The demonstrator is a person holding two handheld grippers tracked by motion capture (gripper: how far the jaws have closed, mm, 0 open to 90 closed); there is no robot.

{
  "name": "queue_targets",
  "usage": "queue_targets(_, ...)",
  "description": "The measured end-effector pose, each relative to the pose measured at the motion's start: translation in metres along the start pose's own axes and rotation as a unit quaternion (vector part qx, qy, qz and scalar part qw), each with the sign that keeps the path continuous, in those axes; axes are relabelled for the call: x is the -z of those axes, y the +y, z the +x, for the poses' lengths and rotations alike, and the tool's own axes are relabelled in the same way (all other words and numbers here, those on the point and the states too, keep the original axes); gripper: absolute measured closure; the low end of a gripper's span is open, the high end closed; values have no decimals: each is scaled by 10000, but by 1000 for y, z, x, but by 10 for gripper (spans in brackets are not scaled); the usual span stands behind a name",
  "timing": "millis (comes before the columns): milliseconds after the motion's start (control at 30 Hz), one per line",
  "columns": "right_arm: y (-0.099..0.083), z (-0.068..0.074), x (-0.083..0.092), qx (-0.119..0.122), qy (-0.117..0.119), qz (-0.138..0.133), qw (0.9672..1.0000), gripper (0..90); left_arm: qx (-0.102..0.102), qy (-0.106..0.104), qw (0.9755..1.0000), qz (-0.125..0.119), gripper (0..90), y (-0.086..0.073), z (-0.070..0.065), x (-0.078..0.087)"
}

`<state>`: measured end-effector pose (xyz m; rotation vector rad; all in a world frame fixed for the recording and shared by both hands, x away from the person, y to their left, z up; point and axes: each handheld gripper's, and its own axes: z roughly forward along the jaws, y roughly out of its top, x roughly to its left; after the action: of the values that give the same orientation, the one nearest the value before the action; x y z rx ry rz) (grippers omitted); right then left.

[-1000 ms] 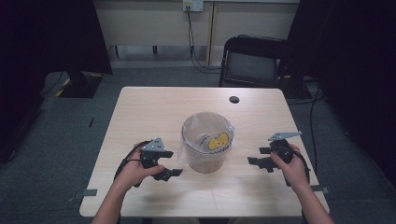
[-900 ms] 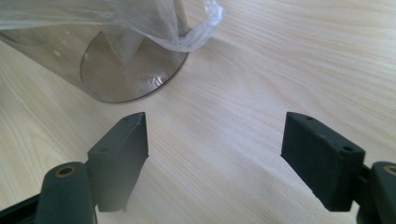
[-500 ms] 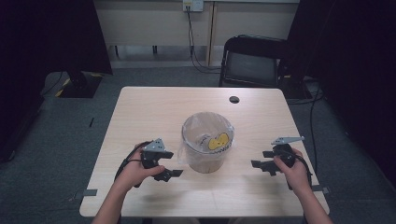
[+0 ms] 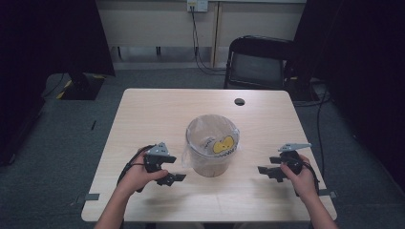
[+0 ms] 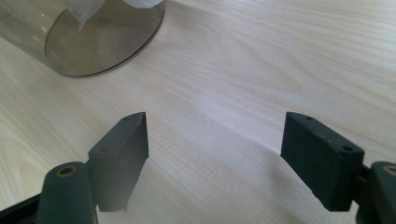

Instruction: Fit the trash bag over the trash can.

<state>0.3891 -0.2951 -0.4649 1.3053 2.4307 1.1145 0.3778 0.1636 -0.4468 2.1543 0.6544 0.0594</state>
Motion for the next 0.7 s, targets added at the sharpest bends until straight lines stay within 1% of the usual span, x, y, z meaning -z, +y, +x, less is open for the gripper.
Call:
queue_targets(200, -4, -3, -1, 52, -126, -4, 9999, 226, -2, -4, 10000, 31, 166, -1, 0, -1)
queue_targets(333, -8, -5, -2, 24, -175, 14, 9998, 226, 11, -1, 10000, 70, 166, -2, 1, -2)
queue_targets(467, -13, -7, -4, 118, -268, 70, 9995, 226, 7, 30, 9999, 121, 166, -4, 2, -3)
queue_targets(533, -14, -7, -5, 162, -293, 69, 9994, 226, 2, 41, 9999, 116, 166, -4, 2, -3)
queue_targets(600, -16, -8, -5, 177, -319, 67, 9993, 226, -8, 53, 9999, 161, 166, -5, 3, -4)
queue_targets(667, -17, -8, -6, 171, -302, 42, 9994, 225, 20, 63, 9998, 177, 166, -7, 3, -5)
queue_targets(700, -17, -8, -6, 181, -298, 38, 9994, 225, -5, 63, 9998, 193, 166, -7, 3, -5)
